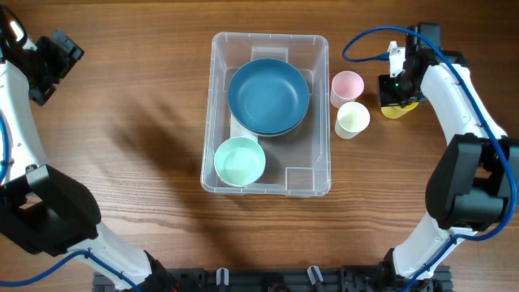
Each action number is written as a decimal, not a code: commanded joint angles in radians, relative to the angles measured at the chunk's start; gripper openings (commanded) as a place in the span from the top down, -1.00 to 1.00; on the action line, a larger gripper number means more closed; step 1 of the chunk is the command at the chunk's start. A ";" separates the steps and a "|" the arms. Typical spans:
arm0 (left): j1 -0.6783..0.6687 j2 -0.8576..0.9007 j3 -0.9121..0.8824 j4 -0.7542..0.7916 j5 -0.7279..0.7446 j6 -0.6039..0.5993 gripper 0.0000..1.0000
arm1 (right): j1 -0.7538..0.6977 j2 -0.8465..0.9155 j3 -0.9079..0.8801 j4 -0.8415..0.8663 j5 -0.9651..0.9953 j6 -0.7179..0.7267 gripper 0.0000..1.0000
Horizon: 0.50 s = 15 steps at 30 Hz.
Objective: Pack container
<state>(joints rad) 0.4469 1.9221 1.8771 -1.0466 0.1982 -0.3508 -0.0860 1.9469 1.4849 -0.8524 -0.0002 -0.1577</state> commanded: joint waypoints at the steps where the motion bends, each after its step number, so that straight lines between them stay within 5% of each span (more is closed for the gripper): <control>1: 0.002 -0.028 0.019 0.003 -0.002 -0.009 -1.00 | 0.001 0.013 -0.001 0.000 -0.016 0.000 0.91; 15: 0.002 -0.028 0.019 0.003 -0.002 -0.008 -0.99 | 0.159 -0.190 0.264 -0.280 0.034 0.030 0.91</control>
<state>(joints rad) 0.4469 1.9221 1.8771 -1.0466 0.1986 -0.3508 0.0025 1.8736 1.6882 -1.0981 0.0151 -0.1570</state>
